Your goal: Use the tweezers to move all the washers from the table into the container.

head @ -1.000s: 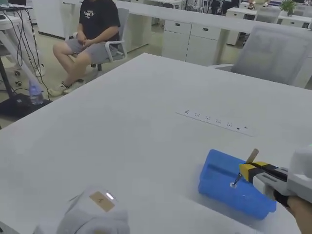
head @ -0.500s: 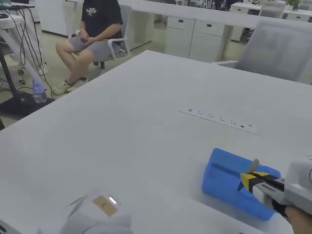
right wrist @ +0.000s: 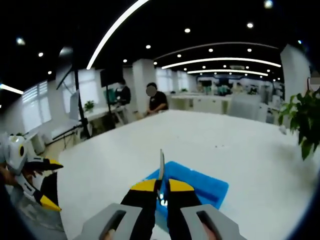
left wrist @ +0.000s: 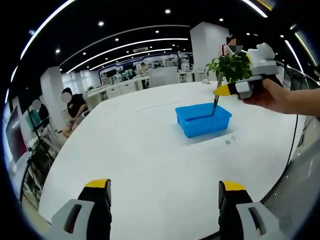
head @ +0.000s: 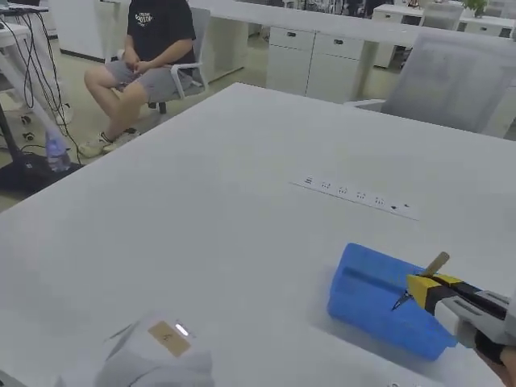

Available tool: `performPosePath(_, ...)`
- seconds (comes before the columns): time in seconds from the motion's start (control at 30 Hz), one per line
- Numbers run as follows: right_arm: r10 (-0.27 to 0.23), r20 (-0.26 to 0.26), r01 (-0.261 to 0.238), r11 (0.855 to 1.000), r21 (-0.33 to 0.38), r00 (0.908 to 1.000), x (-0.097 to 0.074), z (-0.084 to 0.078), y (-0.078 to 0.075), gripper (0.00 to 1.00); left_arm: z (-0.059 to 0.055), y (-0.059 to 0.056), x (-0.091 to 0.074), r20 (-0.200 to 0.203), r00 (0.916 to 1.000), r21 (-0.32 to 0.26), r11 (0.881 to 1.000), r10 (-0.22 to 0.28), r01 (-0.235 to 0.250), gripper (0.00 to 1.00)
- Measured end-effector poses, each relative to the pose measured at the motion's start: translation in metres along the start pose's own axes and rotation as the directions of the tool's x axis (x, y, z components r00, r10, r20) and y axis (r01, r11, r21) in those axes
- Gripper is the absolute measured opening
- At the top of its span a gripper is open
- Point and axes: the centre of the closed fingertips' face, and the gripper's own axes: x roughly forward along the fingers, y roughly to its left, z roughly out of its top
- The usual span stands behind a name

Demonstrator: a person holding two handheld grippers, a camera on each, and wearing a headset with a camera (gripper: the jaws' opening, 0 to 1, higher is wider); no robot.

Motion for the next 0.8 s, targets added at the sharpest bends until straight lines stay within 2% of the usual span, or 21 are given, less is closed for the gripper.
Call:
performPosePath(0.2,-0.001,-0.026,0.001,1.0,0.019,0.9997,-0.01,-0.019,0.004,0.03,0.0,0.0,0.0,0.002,1.0,0.001,1.0,0.001,-0.001,0.91)
performPosePath(0.53,-0.007,-0.126,0.01,1.0,0.016,0.992,-0.012,-0.066,0.007,0.03,0.0,0.0,-0.001,0.0,1.0,0.003,1.0,0.003,-0.003,0.9)
performPosePath(0.77,-0.021,-0.156,0.024,1.0,0.019,0.9875,-0.014,-0.081,0.003,0.03,0.0,0.0,0.0,-0.002,1.0,0.003,1.0,0.002,-0.002,0.9)
performPosePath(0.8,-0.027,-0.141,0.03,0.999,0.014,0.9896,-0.015,-0.079,0.002,0.03,-0.001,0.0,0.0,-0.003,1.0,0.005,1.0,0.002,-0.002,0.9)
